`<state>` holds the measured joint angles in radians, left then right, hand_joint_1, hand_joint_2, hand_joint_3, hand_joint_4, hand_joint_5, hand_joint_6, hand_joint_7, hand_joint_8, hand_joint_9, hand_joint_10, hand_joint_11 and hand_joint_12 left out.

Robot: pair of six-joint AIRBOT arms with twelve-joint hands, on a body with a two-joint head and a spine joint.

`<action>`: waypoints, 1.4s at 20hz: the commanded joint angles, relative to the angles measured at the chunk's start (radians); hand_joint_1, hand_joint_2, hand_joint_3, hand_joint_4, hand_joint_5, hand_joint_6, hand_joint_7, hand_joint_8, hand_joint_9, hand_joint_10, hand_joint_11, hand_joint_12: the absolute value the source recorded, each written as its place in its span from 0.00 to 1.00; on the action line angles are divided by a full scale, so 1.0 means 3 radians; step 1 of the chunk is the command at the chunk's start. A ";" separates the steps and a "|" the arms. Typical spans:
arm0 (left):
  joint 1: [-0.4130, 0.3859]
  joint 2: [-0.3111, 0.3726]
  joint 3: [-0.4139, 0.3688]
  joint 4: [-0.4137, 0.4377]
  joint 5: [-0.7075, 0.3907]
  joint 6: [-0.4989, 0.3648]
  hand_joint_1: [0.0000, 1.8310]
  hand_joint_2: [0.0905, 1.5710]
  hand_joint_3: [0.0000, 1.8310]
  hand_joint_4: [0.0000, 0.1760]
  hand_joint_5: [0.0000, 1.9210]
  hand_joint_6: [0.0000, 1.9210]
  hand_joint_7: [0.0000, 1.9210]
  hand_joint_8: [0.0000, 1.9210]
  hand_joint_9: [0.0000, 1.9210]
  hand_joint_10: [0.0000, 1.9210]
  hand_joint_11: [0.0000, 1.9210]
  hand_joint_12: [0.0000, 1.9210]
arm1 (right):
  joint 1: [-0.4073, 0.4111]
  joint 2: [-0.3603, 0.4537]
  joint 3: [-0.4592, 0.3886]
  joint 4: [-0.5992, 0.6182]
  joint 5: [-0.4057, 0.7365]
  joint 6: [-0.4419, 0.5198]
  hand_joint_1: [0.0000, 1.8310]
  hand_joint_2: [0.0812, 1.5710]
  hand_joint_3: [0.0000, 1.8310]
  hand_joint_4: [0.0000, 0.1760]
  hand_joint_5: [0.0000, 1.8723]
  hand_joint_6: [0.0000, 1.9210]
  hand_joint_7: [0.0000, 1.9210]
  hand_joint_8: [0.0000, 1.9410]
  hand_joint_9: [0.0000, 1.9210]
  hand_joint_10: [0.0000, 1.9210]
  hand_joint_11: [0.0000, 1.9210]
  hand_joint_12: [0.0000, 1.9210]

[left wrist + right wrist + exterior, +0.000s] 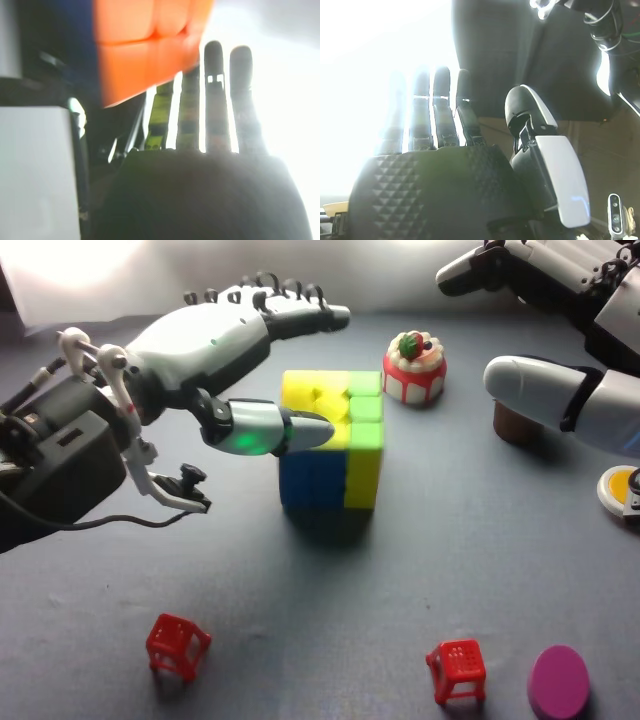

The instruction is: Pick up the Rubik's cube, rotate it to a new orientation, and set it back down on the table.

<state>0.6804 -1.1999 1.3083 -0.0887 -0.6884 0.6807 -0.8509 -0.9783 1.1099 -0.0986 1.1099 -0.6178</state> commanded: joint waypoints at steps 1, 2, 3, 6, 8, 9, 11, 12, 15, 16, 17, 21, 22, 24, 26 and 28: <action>-0.0032 0.0020 -0.0021 0.0010 -0.0406 0.0022 0.40 0.64 0.00 0.25 0.11 0.00 0.10 0.00 0.04 0.06 0.00 0.17 | 0.0024 -0.0003 0.0004 0.0084 0.0403 0.0017 0.00 0.97 0.01 0.00 0.00 0.50 0.00 0.52 0.00 0.64 0.00 1.00; -0.0029 0.0041 -0.0036 0.0010 -0.0426 0.0034 0.37 0.63 0.00 0.39 0.07 0.00 0.06 0.00 0.01 0.03 0.00 0.06 | 0.0023 -0.0003 0.0004 0.0086 0.0403 0.0017 0.00 0.97 0.01 0.00 0.00 0.48 0.00 0.50 0.00 0.61 0.00 1.00; -0.0021 0.0059 -0.0046 0.0010 -0.0450 0.0035 0.35 0.63 0.00 0.50 0.05 0.00 0.02 0.00 0.00 0.01 0.00 0.01 | 0.0021 -0.0003 0.0003 0.0088 0.0403 0.0017 0.00 0.97 0.01 0.00 0.00 0.47 0.00 0.49 0.00 0.60 0.00 0.99; 0.0023 0.0132 -0.0108 0.0003 -0.0600 0.0032 0.35 0.61 0.00 0.70 0.02 0.00 0.00 0.00 0.00 0.00 0.00 0.00 | 0.0017 -0.0002 -0.0001 0.0089 0.0405 0.0017 0.00 0.97 0.01 0.00 0.00 0.48 0.00 0.51 0.00 0.63 0.00 1.00; 0.0065 0.0215 -0.0185 0.0003 -0.0775 0.0046 0.33 0.60 0.00 0.65 0.00 0.00 0.00 0.00 0.00 0.00 0.00 0.00 | 0.0017 0.0014 -0.0008 0.0089 0.0405 0.0017 0.00 0.98 0.01 0.00 0.00 0.54 0.00 0.51 0.00 0.64 0.00 1.00; 0.0081 0.0268 -0.0233 0.0004 -0.0870 0.0072 0.32 0.59 0.00 0.69 0.00 0.00 0.00 0.00 0.00 0.00 0.00 0.00 | 0.0017 0.0025 -0.0014 0.0089 0.0405 0.0017 0.00 0.97 0.01 0.00 0.00 0.51 0.00 0.46 0.00 0.59 0.00 0.98; 0.0111 0.0381 -0.0349 0.0025 -0.1077 0.0136 0.17 0.61 0.00 0.85 0.00 0.00 0.00 0.00 0.00 0.00 0.00 0.00 | 0.0017 0.0061 -0.0030 0.0092 0.0402 0.0017 0.00 0.97 0.01 0.00 0.00 0.44 0.00 0.40 0.00 0.52 0.00 0.96; 0.0132 0.0428 -0.0395 0.0029 -0.1176 0.0155 0.13 0.63 0.00 0.85 0.00 0.00 0.00 0.00 0.00 0.00 0.00 0.00 | 0.0016 0.0074 -0.0038 0.0101 0.0398 0.0017 0.00 0.97 0.00 0.00 0.00 0.39 0.00 0.35 0.00 0.44 0.00 0.91; 0.0222 0.0549 -0.0506 0.0015 -0.1474 0.0198 0.00 0.61 0.00 0.21 0.00 0.00 0.00 0.00 0.00 0.00 0.00 0.00 | 0.0016 0.0140 -0.0080 0.0147 0.0352 0.0017 0.00 0.92 0.00 0.00 0.00 0.13 0.00 0.01 0.00 0.06 0.00 0.34; 0.0250 0.0587 -0.0544 0.0004 -0.1537 0.0231 0.00 0.57 0.00 0.41 0.00 0.00 0.00 0.00 0.00 0.00 0.00 0.00 | 0.0016 0.0183 -0.0112 0.0181 0.0333 0.0017 0.02 0.88 0.00 0.00 0.00 0.03 0.00 0.00 0.00 0.01 0.00 0.07; 0.0275 0.0623 -0.0574 0.0000 -0.1587 0.0255 0.00 0.57 0.00 0.58 0.00 0.00 0.00 0.00 0.00 0.00 0.00 0.00 | 0.0016 0.0221 -0.0142 0.0207 0.0318 0.0017 0.00 0.84 0.00 0.00 0.00 0.00 0.00 0.00 0.00 0.00 0.00 0.01; 0.0411 0.0774 -0.0698 -0.0057 -0.1859 0.0343 0.00 0.57 0.00 0.37 0.00 0.00 0.00 0.00 0.00 0.00 0.00 0.00 | 0.0003 0.0367 -0.0235 0.0303 0.0313 0.0017 0.00 0.84 0.00 0.00 0.00 0.00 0.00 0.00 0.00 0.00 0.00 0.00; 0.0446 0.0809 -0.0724 -0.0070 -0.1918 0.0351 0.00 0.57 0.00 0.65 0.00 0.00 0.00 0.00 0.00 0.00 0.00 0.00 | 0.0002 0.0386 -0.0250 0.0313 0.0313 0.0017 0.00 0.83 0.00 0.00 0.00 0.00 0.00 0.00 0.00 0.00 0.00 0.00; 0.0531 0.0892 -0.0793 -0.0118 -0.2035 0.0384 0.00 0.57 0.00 0.99 0.00 0.00 0.00 0.00 0.00 0.00 0.00 0.00 | -0.0005 0.0408 -0.0261 0.0337 0.0354 0.0017 0.00 0.84 0.00 0.00 0.00 0.00 0.00 0.00 0.00 0.00 0.00 0.00; 0.0624 0.0980 -0.0864 -0.0155 -0.2168 0.0425 0.00 0.59 0.00 1.00 0.00 0.00 0.00 0.00 0.00 0.00 0.00 0.00 | -0.0023 0.0450 -0.0295 0.0383 0.0431 0.0017 0.00 0.83 0.00 0.00 0.00 0.00 0.00 0.00 0.00 0.00 0.00 0.00; 0.0687 0.1037 -0.0924 -0.0212 -0.2264 0.0476 0.00 0.58 0.00 1.00 0.00 0.00 0.00 0.00 0.00 0.00 0.00 0.00 | -0.0055 0.0524 -0.0367 0.0422 0.0541 0.0017 0.00 0.82 0.00 0.00 0.00 0.00 0.00 0.00 0.00 0.00 0.00 0.00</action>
<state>0.9009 -0.8890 1.0279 -0.1543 -1.2381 0.8227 -0.8814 -0.8150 0.9909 0.0093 1.1397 -0.6182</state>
